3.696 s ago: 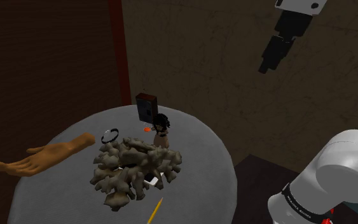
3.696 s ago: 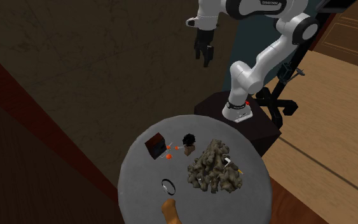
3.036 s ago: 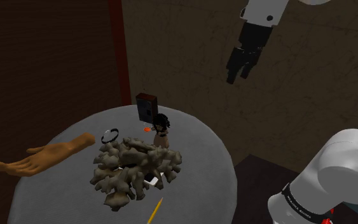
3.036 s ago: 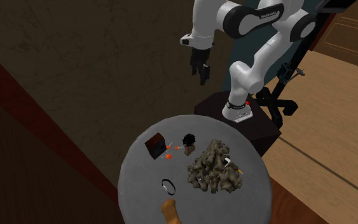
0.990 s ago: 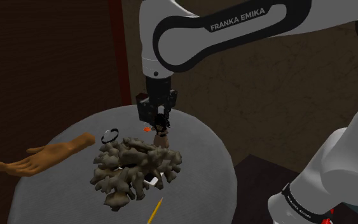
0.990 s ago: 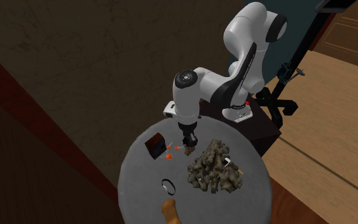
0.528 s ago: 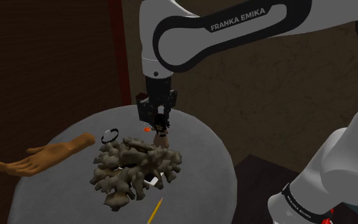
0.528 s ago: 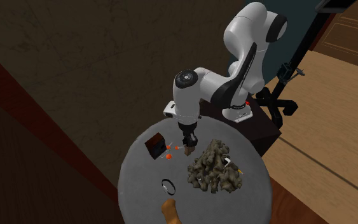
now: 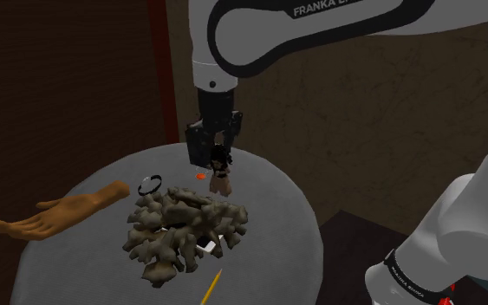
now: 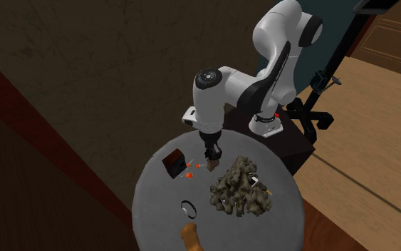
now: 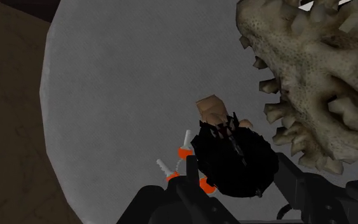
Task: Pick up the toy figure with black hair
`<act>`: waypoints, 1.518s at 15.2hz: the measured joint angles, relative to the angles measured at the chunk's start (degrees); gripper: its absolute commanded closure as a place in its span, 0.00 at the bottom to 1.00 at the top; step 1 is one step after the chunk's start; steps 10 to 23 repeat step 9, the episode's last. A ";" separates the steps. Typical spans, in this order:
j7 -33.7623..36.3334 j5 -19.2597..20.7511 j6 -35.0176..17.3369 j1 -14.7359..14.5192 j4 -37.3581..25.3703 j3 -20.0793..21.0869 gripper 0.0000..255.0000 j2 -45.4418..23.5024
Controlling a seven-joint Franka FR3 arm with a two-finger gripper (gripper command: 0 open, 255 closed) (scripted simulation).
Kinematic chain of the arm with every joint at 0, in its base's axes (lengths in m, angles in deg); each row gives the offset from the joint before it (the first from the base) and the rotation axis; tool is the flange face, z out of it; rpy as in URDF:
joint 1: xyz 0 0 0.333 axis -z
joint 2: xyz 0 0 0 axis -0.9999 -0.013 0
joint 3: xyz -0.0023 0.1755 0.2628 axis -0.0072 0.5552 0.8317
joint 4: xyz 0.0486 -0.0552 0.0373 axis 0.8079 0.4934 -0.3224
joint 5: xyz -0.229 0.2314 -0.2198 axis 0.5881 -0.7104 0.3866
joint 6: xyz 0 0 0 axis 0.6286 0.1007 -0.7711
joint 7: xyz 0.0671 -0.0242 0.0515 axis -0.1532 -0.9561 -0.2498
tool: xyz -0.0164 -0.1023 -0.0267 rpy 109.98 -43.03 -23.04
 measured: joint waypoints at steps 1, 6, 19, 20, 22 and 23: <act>-0.04 -0.11 0.69 0.01 -0.45 0.00 1.00 0.27; -0.23 -0.32 4.50 0.14 -3.74 -0.13 1.00 0.83; -0.12 -0.37 6.41 0.10 -5.56 -0.09 1.00 0.94; -0.12 -0.37 6.41 0.10 -5.56 -0.09 1.00 0.94; -0.12 -0.37 6.41 0.10 -5.56 -0.09 1.00 0.94; -0.12 -0.37 6.41 0.10 -5.56 -0.09 1.00 0.94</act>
